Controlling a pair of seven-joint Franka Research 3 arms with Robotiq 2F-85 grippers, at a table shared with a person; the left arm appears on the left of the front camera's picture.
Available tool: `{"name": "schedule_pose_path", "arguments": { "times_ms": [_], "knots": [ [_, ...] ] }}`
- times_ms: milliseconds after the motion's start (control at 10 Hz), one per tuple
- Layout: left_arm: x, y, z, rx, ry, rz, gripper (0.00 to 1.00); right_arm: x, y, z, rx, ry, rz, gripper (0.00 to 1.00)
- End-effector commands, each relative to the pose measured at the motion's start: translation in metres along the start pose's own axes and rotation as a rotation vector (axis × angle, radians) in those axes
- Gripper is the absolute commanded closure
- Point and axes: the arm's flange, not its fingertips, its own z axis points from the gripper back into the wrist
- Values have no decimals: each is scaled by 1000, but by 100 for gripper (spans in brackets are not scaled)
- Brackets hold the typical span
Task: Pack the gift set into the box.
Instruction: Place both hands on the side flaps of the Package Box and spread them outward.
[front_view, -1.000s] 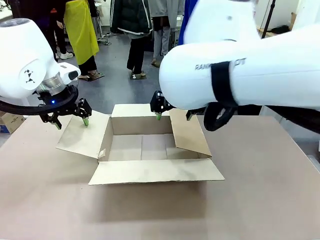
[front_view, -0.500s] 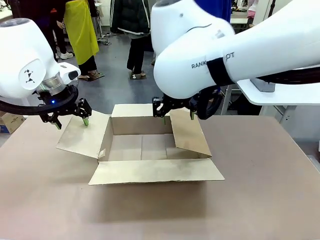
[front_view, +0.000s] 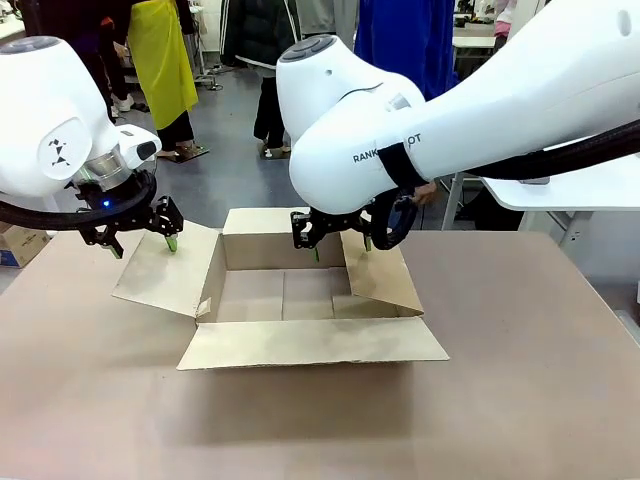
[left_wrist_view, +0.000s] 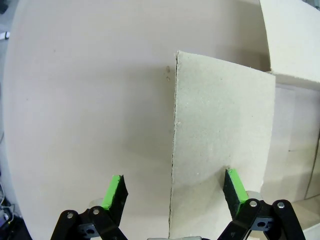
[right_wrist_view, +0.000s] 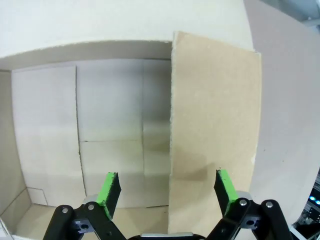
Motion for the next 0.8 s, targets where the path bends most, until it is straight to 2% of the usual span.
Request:
{"name": "schedule_pose_path", "arguments": {
  "times_ms": [0,200,700],
  "knots": [
    [0,-1,2,18,-1,12,0,-2,-6,-5,-4,-4,-50,0],
    [0,-1,2,18,-1,12,0,-8,-16,-17,8,11,-81,0],
    [0,-1,2,18,-1,12,0,-25,-71,-1,-8,-31,-185,0]
  ]
}}
